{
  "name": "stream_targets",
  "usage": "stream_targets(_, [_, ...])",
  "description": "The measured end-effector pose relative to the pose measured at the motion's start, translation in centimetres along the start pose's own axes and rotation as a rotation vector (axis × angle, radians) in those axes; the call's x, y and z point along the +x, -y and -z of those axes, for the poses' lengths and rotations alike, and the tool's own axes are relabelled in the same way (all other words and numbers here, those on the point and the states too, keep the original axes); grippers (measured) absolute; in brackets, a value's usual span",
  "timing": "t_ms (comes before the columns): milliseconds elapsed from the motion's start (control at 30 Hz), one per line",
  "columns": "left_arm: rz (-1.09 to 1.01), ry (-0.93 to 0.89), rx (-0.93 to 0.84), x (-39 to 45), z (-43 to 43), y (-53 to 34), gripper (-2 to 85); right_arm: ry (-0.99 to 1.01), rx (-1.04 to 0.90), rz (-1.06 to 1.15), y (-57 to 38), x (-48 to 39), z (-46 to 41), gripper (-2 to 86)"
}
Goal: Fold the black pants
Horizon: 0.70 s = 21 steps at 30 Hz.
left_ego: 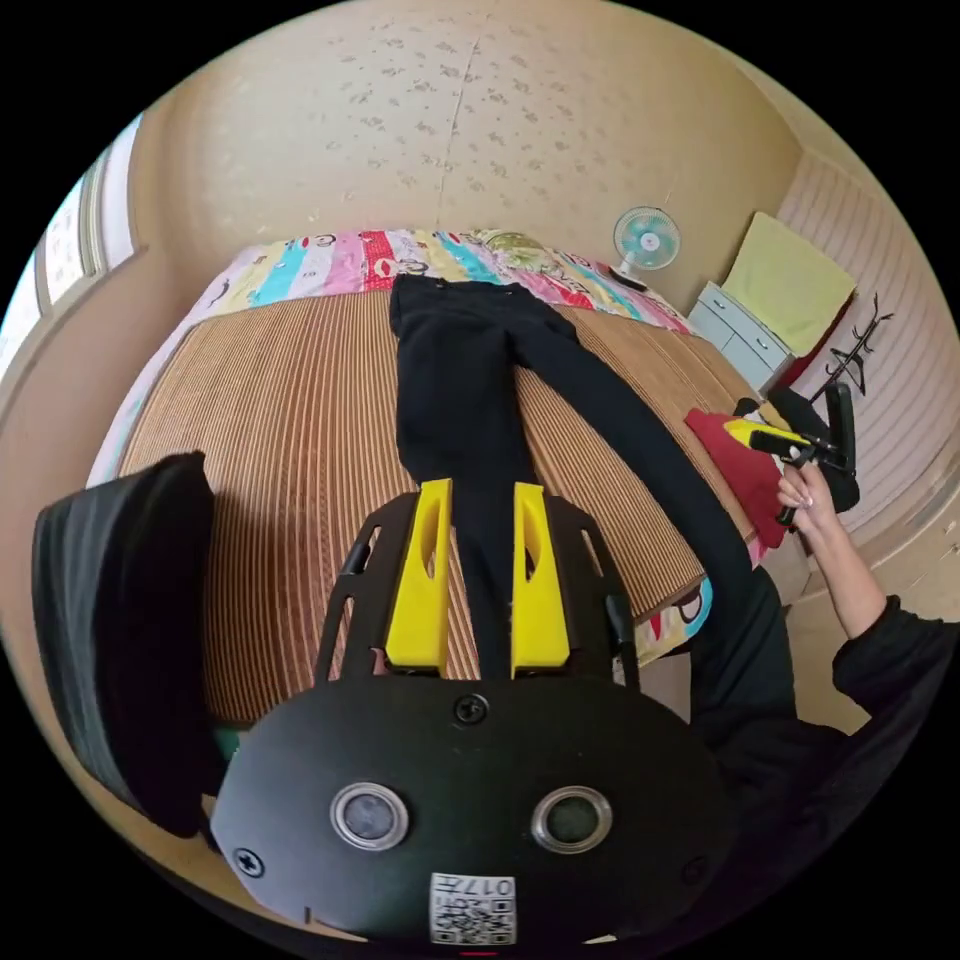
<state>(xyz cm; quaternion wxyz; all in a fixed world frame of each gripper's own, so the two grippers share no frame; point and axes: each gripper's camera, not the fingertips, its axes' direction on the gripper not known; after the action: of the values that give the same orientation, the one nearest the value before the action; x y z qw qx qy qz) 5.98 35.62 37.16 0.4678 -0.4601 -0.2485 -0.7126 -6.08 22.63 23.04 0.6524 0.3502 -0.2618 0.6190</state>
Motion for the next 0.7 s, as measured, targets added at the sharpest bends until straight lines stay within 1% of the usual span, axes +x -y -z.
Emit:
stream_targets(67, [0.092, -0.018, -0.05, -1.5, -0.9, -3.6, 12.0, 0.093, 0.001, -0.036, -4.8, -0.7, -2.3, 9.0])
stream_targets(100, [0.135, -0.021, -0.089, -1.9, -2.0, -5.6, 12.6, 0.111, 0.006, -0.045, -5.8, -1.1, -2.9, 9.1])
stream_targets(167, [0.151, -0.031, -0.164, -1.8, -4.4, -7.9, 12.7, 0.187, 0.008, -0.052, -8.3, -2.8, -5.1, 9.3])
stream_targets(200, [0.14, 0.009, -0.134, -1.0, -4.6, -9.0, 11.6, 0.199, 0.003, -0.053, -8.6, -3.2, -5.5, 9.4])
stream_targets(233, [0.095, 0.008, -0.15, 0.3, -4.4, -9.6, 7.1, 0.211, -0.005, -0.066, -9.2, -3.8, -6.3, 9.4])
stream_targets(267, [0.081, -0.016, -0.18, 0.8, -4.6, -9.6, 4.8, 0.227, 0.0, -0.08, -9.6, -4.1, -6.4, 9.4])
stream_targets(333, [0.111, -0.095, -0.316, 1.8, -4.1, -10.1, 3.7, 0.257, 0.029, -0.086, -10.2, -4.2, -5.8, 9.4])
stream_targets(367, [0.1, -0.139, -0.324, 2.3, -3.6, -10.4, 3.6, 0.26, 0.046, -0.089, -10.5, -4.0, -5.0, 9.4])
stream_targets(400, [0.061, -0.232, -0.31, 3.3, -2.0, -11.2, 3.4, 0.255, 0.053, -0.089, -10.7, -3.8, -4.4, 9.4])
stream_targets(433, [0.053, -0.256, -0.327, 3.9, -0.9, -12.2, 3.2, 0.23, 0.063, -0.084, -11.1, -3.4, -3.1, 9.5])
stream_targets(467, [0.073, -0.24, -0.346, 4.0, -0.6, -12.8, 3.2, 0.182, 0.066, -0.076, -11.6, -2.9, -1.8, 9.6])
stream_targets(500, [0.12, -0.18, -0.374, 3.9, -0.4, -13.9, 3.1, 0.146, 0.065, -0.075, -11.8, -2.6, -1.1, 9.7])
stream_targets(567, [0.167, -0.084, -0.34, 3.5, 0.3, -15.7, 3.2, -0.026, 0.061, -0.107, -13.4, -0.7, 1.3, 10.1])
stream_targets(633, [0.212, -0.015, -0.206, 2.9, 2.0, -17.7, 5.8, -0.132, 0.053, -0.174, -14.9, 1.5, 2.8, 10.4])
stream_targets(700, [0.219, -0.052, -0.106, 2.7, 3.2, -18.5, 8.4, -0.21, 0.044, -0.249, -16.4, 3.6, 4.0, 10.9])
